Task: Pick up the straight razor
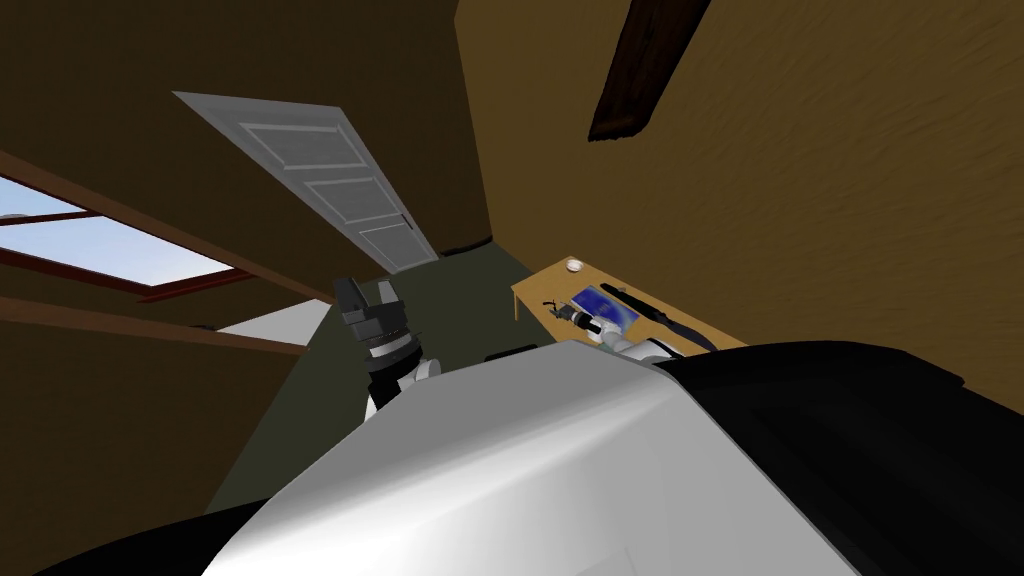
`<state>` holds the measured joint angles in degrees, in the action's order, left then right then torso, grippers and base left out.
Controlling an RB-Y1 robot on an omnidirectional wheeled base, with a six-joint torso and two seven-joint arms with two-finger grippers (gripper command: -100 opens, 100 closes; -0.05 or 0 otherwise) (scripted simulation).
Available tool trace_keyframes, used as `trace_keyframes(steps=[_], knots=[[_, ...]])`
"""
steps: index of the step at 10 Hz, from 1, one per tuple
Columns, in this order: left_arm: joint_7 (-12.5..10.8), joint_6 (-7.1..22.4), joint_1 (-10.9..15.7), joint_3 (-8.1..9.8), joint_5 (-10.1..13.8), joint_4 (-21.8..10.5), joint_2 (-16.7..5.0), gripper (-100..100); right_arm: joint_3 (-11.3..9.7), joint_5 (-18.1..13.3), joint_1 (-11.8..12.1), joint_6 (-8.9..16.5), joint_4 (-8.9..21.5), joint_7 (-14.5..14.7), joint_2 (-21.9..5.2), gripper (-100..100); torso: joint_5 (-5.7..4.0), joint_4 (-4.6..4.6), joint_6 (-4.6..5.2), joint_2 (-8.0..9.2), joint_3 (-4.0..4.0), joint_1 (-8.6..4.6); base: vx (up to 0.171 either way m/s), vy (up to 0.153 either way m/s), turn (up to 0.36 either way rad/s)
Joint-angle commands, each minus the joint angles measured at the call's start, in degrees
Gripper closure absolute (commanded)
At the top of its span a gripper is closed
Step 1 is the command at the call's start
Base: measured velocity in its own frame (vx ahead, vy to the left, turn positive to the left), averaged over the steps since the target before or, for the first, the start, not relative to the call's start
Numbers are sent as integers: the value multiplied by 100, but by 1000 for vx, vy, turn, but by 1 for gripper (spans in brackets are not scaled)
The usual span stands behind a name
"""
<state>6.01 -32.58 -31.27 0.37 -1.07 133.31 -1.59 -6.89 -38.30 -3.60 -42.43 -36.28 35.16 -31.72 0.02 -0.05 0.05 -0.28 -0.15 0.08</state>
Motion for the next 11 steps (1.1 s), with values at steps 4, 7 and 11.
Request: trace_keyframes(steps=[4,7,11], knots=[[0,0,2,0,0,0,0,0,86,47,-176,-336,526,221,17,-100,0,2,-5,18,8,-1,52,26,-12],[0,0,1,0,0,0,0,0,176,87,110,-733,575,412,-74,-100,0,2,-5,12,5,-1,82,28,-61],[0,0,1,0,0,0,0,0,206,101,206,-865,591,476,-105,-100,2,-2,-6,-1,-3,5,87,39,-30]])
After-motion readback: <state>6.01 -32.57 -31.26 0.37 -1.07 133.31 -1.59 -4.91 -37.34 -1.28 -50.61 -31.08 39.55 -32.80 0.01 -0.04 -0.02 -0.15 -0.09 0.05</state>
